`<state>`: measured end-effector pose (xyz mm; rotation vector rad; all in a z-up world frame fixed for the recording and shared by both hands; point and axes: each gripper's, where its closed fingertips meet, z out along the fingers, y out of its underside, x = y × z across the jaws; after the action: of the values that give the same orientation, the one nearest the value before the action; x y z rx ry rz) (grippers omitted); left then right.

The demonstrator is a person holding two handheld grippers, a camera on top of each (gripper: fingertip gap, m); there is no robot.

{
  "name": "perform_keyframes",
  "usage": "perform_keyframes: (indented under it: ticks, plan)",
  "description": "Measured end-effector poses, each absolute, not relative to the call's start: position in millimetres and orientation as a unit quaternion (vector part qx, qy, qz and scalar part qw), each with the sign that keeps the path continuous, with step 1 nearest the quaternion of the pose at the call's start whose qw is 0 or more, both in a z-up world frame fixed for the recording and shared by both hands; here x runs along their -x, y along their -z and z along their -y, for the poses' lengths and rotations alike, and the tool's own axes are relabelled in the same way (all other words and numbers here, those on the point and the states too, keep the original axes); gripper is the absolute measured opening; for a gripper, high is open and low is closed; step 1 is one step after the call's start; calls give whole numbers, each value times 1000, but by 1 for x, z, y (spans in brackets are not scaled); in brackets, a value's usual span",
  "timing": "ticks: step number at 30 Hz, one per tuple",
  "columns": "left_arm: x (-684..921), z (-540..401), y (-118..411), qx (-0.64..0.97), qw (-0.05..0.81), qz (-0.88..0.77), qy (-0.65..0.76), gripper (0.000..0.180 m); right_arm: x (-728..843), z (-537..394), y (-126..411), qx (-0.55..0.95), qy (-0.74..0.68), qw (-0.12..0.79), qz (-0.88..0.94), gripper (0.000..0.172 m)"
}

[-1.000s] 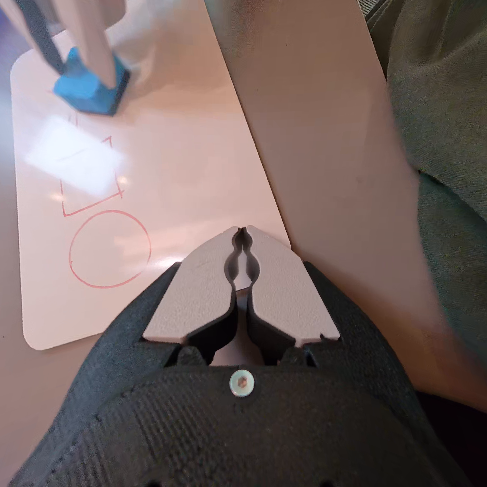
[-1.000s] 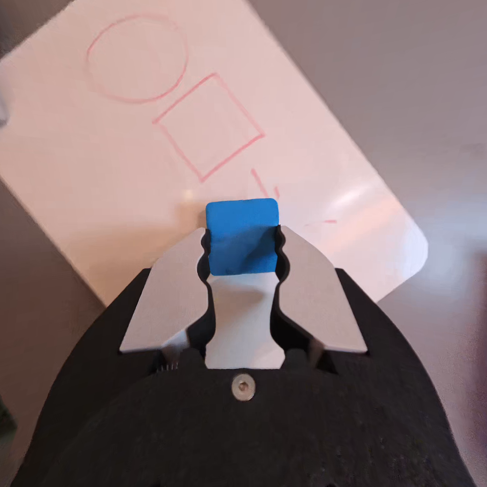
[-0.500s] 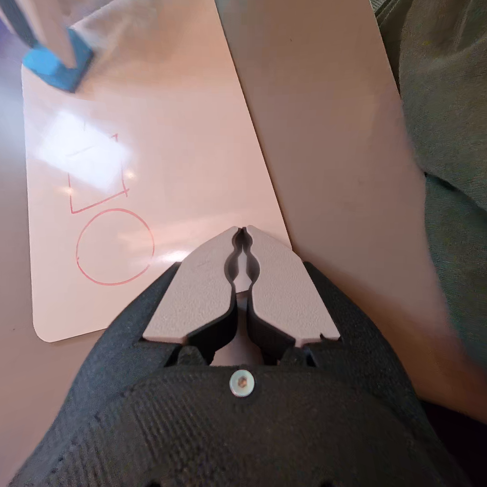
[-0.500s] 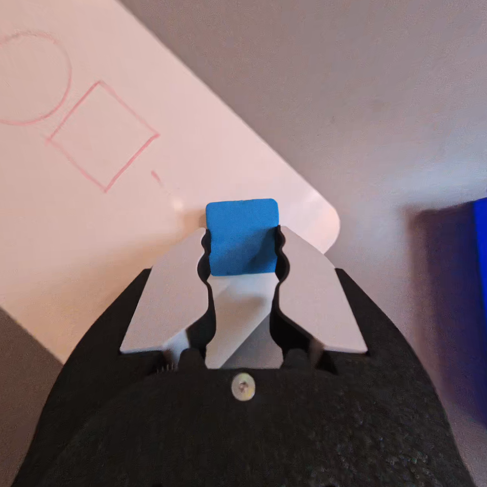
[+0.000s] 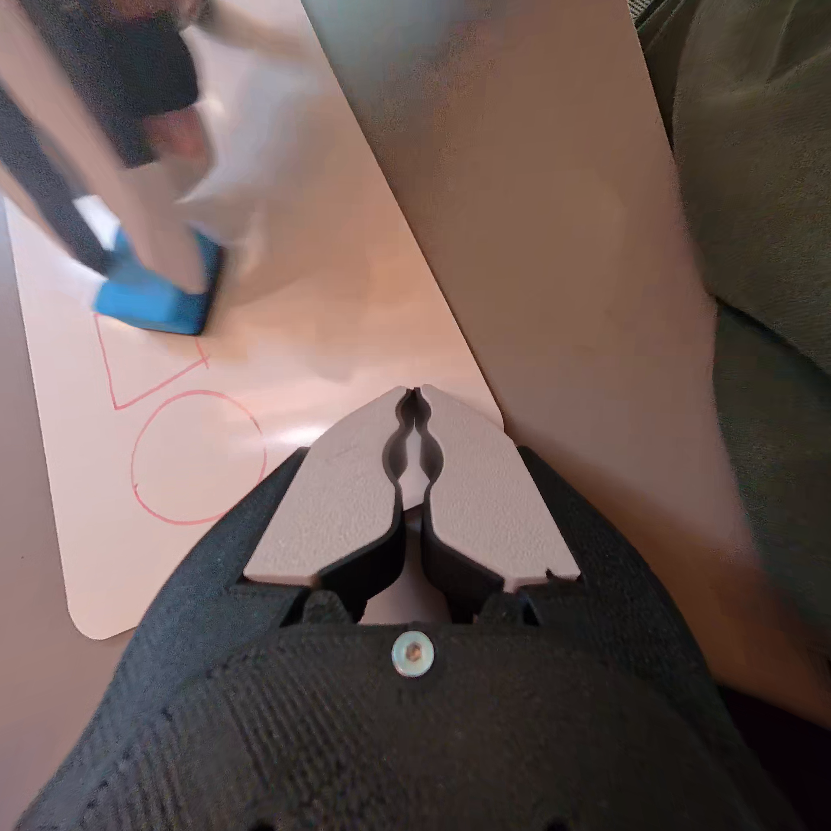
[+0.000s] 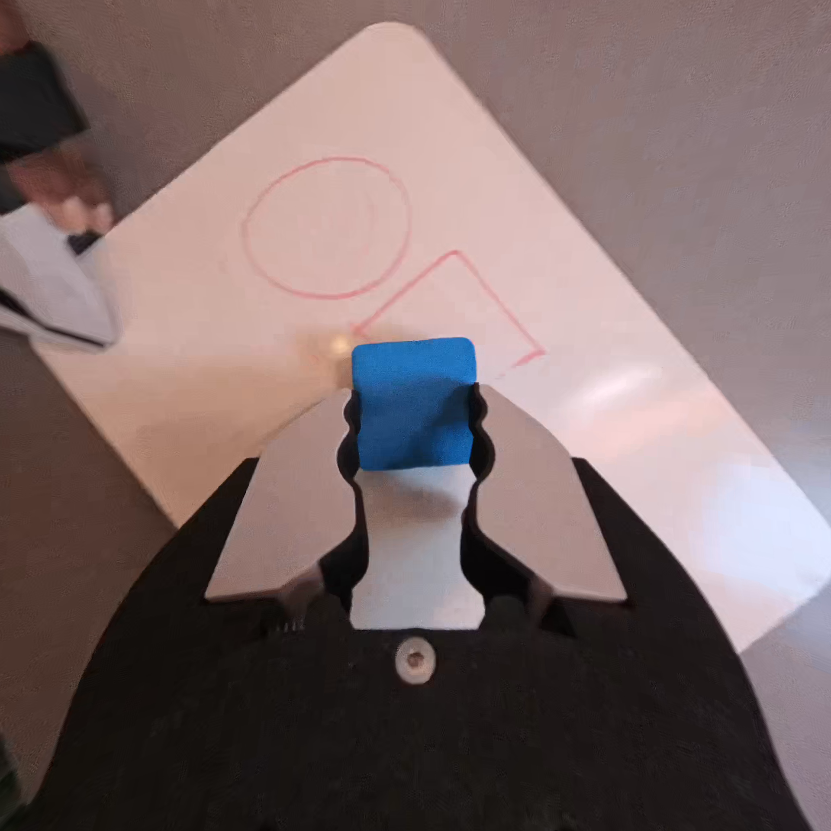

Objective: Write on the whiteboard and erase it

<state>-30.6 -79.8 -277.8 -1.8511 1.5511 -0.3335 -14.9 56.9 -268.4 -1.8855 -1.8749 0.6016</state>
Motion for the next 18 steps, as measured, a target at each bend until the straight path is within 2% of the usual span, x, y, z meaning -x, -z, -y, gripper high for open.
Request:
perform_keyframes:
  ticks: [3, 5, 7, 12, 14, 16, 18]
  plan:
    - [31, 80, 278, 711, 343, -599, 132, 1, -14, -41, 268, 669, -211, 166, 694, 47]
    - [31, 79, 278, 711, 343, -600, 129, 1, -18, -99, 268, 716, -173, 191, 649, 47]
    - [30, 80, 278, 711, 344, -600, 127, 1, 13, -119, 269, 729, -194, 211, 621, 47]
    - [32, 83, 278, 711, 337, -602, 133, 1, 30, -18, 269, 623, -217, 168, 732, 47]
    - [32, 82, 278, 712, 335, -603, 133, 1, 3, -55, 268, 670, -186, 153, 703, 47]
    - [32, 83, 278, 710, 336, -606, 127, 1, 2, -112, 269, 723, -161, 175, 649, 47]
    - [32, 83, 279, 711, 335, -604, 129, 1, 32, -118, 269, 718, -168, 203, 644, 47]
